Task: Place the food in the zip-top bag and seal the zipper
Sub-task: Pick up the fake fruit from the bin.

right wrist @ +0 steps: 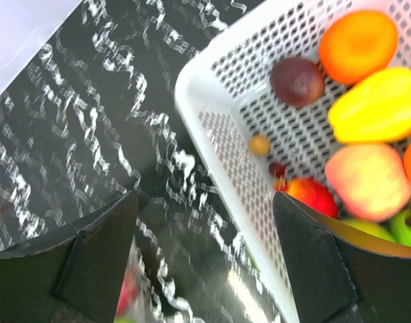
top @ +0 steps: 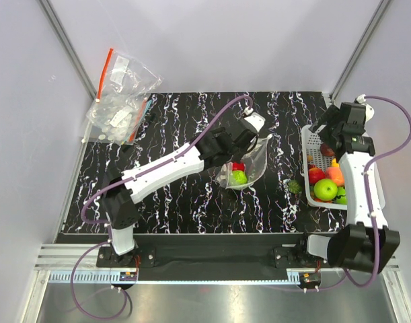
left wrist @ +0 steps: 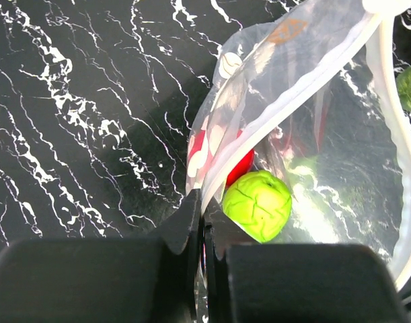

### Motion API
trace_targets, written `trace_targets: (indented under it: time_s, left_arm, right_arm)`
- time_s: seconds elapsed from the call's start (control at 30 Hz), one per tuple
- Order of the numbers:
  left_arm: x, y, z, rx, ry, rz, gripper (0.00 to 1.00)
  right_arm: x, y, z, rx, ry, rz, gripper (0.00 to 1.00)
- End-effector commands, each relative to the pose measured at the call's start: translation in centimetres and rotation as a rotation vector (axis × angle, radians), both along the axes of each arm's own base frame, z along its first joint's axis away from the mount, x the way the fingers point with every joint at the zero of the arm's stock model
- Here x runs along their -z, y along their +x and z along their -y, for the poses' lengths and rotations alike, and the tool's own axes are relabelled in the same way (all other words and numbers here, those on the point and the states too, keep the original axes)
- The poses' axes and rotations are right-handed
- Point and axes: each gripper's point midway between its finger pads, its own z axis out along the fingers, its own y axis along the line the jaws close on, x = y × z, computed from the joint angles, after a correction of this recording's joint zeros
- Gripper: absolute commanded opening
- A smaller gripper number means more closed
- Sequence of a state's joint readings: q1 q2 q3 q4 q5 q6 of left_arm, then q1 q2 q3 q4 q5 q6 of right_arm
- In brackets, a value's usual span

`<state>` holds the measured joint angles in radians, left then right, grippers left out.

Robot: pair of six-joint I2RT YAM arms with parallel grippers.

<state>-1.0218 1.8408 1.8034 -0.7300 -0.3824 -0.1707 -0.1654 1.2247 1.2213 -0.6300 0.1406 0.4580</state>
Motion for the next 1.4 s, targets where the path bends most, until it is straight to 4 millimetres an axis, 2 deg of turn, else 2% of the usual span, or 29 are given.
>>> trace_targets:
  time_s: [0.0, 0.03, 0.13, 0.23, 0.43, 0.83, 0.9, 0.93, 1.0, 1.07, 1.1, 1.13, 1.2, 1.3, 1.37]
  left_arm:
    - [-3.7, -0.2, 0.5, 0.037, -0.106, 0.052, 0.04]
    - [-3.5, -0.2, 0.4, 0.039, -0.102, 0.05, 0.04]
    - [-3.4, -0.3, 0.4, 0.047, -0.106, 0.051, 0.04]
    - [-3.6, -0.6, 0.5, 0.057, -0.117, 0.049, 0.04]
    - [-3.6, -0.7, 0.3, 0.059, -0.124, 0.053, 0.04]
    - [-3.1, -0.9, 0.4, 0.07, -0.118, 0.042, 0.03]
    - [-3.0, -0.9, 0.4, 0.071, -0.114, 0.039, 0.03]
    - [-3.0, -0.9, 0.4, 0.071, -0.113, 0.038, 0.03]
    - [-3.0, -1.0, 0.5, 0.075, -0.113, 0.035, 0.03]
    - [-3.1, -1.0, 0.4, 0.077, -0.115, 0.038, 0.02]
    - [-3.0, -1.0, 0.3, 0.076, -0.11, 0.037, 0.02]
    - [-3.0, -1.0, 0.3, 0.075, -0.109, 0.038, 0.02]
    - [-2.9, -1.0, 0.1, 0.074, -0.103, 0.04, 0.02]
    - [-2.9, -0.8, -0.2, 0.062, -0.096, 0.048, 0.02]
    - [-2.8, -0.6, -0.3, 0.058, -0.097, 0.049, 0.02]
  right_arm:
    - [0.8, 2.8, 2.8, 0.076, -0.013, 0.045, 0.88]
    - [0.9, 3.3, 3.1, 0.084, -0.001, 0.053, 0.88]
    - [3.1, 4.4, 5.2, 0.131, 0.011, 0.015, 0.87]
    - [5.0, 4.8, 7.0, 0.165, 0.008, -0.014, 0.85]
    - [8.2, 5.9, 7.3, 0.117, -0.015, -0.007, 0.85]
    - [14.4, 7.4, 10.3, 0.154, -0.136, -0.105, 0.9]
    - [14.4, 7.8, 11.1, 0.173, -0.162, -0.116, 0.9]
    - [15.4, 7.9, 11.3, 0.174, -0.168, -0.147, 0.9]
    - [16.0, 8.3, 11.6, 0.17, -0.174, -0.172, 0.9]
    - [16.9, 8.8, 11.9, 0.166, -0.175, -0.208, 0.88]
    - [16.2, 9.7, 12.2, 0.173, -0.179, -0.194, 0.87]
    - [17.6, 9.1, 12.2, 0.175, -0.169, -0.254, 0.86]
    - [18.0, 9.2, 12.4, 0.179, -0.168, -0.281, 0.79]
    - [18.1, 9.4, 12.5, 0.182, -0.167, -0.294, 0.66]
    - [17.3, 9.4, 12.4, 0.183, -0.165, -0.27, 0.63]
